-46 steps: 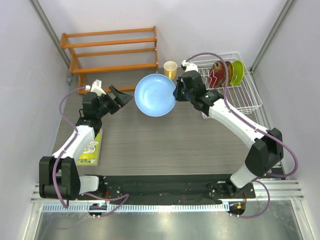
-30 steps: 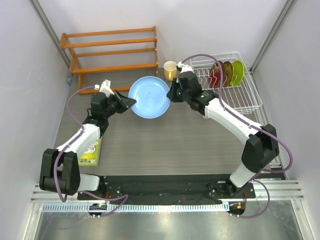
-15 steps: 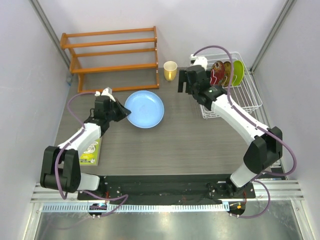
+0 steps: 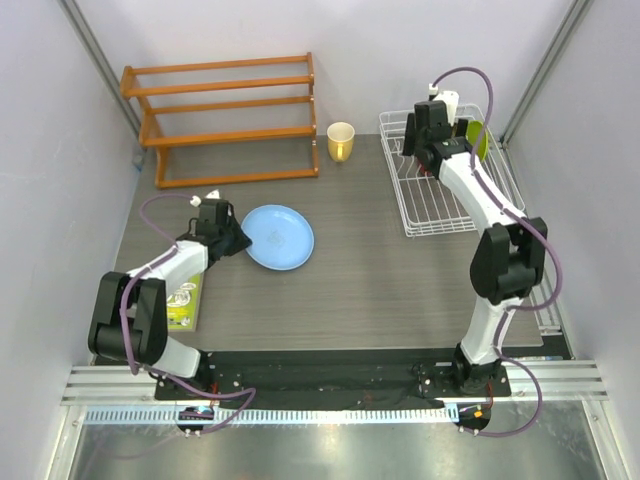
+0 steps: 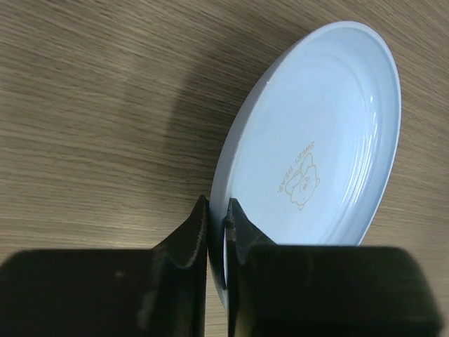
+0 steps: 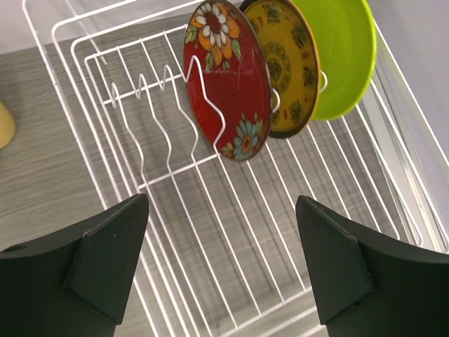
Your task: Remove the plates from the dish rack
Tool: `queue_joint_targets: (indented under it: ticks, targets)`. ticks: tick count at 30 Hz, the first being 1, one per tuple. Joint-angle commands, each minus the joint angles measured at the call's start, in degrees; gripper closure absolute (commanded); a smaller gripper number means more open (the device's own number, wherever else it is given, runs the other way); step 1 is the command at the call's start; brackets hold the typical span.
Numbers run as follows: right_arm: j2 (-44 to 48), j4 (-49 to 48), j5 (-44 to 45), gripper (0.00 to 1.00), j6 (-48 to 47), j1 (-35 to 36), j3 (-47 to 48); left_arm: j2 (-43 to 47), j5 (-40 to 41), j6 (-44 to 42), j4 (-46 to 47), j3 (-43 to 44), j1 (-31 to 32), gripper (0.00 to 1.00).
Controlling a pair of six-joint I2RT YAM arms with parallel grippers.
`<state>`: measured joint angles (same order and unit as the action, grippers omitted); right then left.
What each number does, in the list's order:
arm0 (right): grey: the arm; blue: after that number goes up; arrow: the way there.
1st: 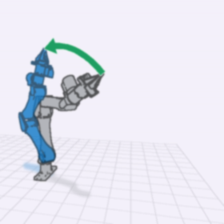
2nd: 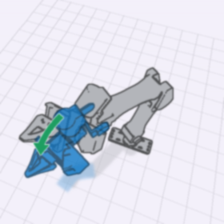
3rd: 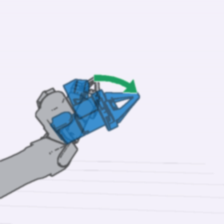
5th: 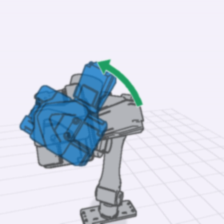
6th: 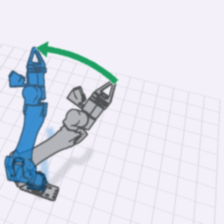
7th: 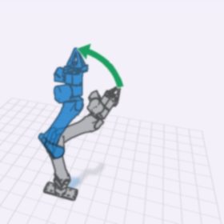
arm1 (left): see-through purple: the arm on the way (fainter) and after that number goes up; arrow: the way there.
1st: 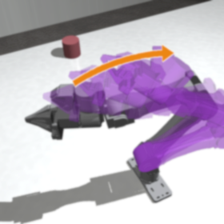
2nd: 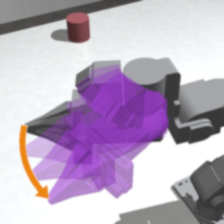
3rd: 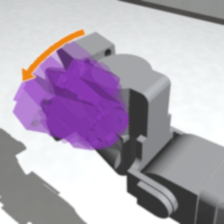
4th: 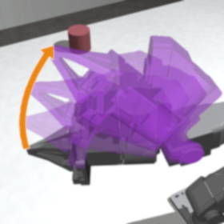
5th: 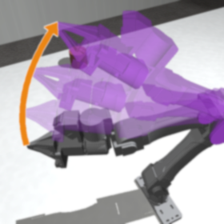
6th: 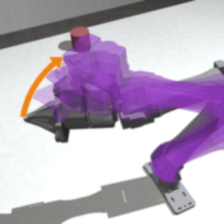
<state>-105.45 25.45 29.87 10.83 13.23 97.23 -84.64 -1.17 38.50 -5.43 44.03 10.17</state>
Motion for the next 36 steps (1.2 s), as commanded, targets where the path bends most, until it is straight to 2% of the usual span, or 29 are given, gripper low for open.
queue_joint_targets:
  ticks: [1, 3, 4, 5, 6, 7, 11, 15, 25, 28, 31, 32, 36]
  targets:
    - [-4.58, -0.14, 0.45, 0.09, -3.79, -0.75, 8.04, -1.49, 8.46, -2.20, -3.79, 2.02, 0.20, 0.83]
    - [-8.36, -0.05, 0.80, 0.09, -4.50, -1.54, 11.55, -1.84, 10.39, -2.55, -5.37, 2.55, 0.20, 0.72]
    - [-9.67, 0.21, 0.98, 0.09, -5.29, -1.72, 13.06, -1.76, 10.92, -2.64, -5.64, 2.55, 0.20, 0.58]
    - [-11.25, 0.47, 2.03, 0.09, -5.81, -1.89, 14.46, -1.67, 11.45, -2.64, -5.99, 2.64, 0.20, 0.52]
    - [-13.62, 0.65, 2.65, 0.09, -6.34, -1.90, 15.87, -0.88, 12.50, -2.64, -6.60, 2.64, 0.20, 0.42]
    - [-14.86, 0.74, 3.26, 0.09, -6.78, -2.24, 18.23, -0.35, 12.77, -2.47, -6.61, 2.47, 0.20, 0.26]
    - [-19.96, 0.56, 5.46, 0.09, -10.47, -3.04, 23.70, 2.81, 15.58, -3.08, -8.01, 2.64, 0.20, 0.21]
    - [-23.75, 0.56, 3.71, 0.09, -12.23, -4.88, 28.44, 6.50, 15.32, -3.87, -8.19, 3.52, 0.20, 0.18]
    - [-26.74, -0.05, -2.27, 0.12, -12.76, -8.31, 29.77, 9.14, 11.54, -4.40, -6.87, 8.09, 0.20, 0.17]
    - [-27.35, -0.23, -5.16, 0.19, -12.33, -9.28, 29.51, 9.06, 11.19, -4.57, -6.35, 8.27, 0.20, 0.17]
    - [-27.88, -0.58, -8.42, 0.29, -11.28, -10.24, 29.59, 8.97, 11.28, -4.93, -6.17, 8.26, 0.20, 0.17]
    - [-27.97, -0.84, -10.51, 0.37, -11.01, -10.59, 29.51, 8.88, 11.28, -4.93, -6.17, 8.26, 0.20, 0.17]
    - [-29.02, -1.11, -14.83, 0.44, -8.37, -12.00, 29.59, 8.27, 11.45, -5.01, -5.99, 8.18, 0.20, 0.17]
